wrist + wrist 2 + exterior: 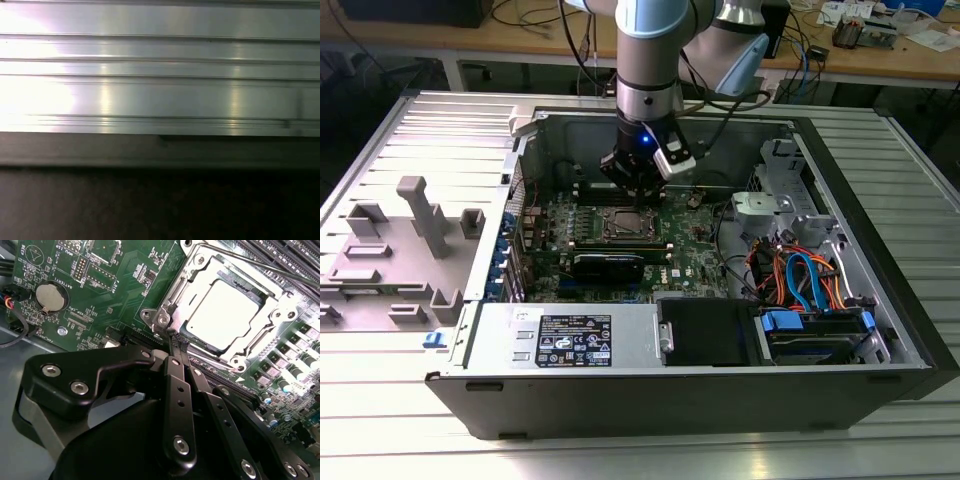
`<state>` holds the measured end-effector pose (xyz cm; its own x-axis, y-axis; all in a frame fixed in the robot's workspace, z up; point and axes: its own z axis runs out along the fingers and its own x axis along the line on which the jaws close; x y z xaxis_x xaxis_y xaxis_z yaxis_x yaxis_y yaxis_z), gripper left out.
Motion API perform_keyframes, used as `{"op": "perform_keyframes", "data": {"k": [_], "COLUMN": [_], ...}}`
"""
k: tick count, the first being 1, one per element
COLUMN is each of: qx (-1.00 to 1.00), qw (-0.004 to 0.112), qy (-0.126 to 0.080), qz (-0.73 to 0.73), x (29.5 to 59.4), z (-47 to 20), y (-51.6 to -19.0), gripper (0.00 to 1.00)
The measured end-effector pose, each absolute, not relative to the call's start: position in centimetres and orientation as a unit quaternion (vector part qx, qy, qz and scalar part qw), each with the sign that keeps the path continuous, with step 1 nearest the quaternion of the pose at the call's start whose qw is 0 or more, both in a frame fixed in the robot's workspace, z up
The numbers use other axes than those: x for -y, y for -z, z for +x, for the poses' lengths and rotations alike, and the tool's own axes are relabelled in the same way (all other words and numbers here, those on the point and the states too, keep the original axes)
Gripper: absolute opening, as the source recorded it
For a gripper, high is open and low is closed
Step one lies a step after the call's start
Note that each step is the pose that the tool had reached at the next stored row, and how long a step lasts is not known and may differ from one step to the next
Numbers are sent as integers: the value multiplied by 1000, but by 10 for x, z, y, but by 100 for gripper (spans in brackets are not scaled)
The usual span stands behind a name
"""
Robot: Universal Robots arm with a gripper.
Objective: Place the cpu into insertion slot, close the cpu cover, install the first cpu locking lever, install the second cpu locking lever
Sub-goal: 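Install the first cpu locking lever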
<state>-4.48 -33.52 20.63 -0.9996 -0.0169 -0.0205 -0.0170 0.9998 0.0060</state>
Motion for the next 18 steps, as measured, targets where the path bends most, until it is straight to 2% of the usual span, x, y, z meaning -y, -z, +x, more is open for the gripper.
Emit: {"op": "perform_keyframes", "data": {"k": [18], "qx": [-1000], "qw": [10], "qy": [-3], "qz": [-8], "x": [338], "z": [-45], "y": [-203], "gripper": [11]}}
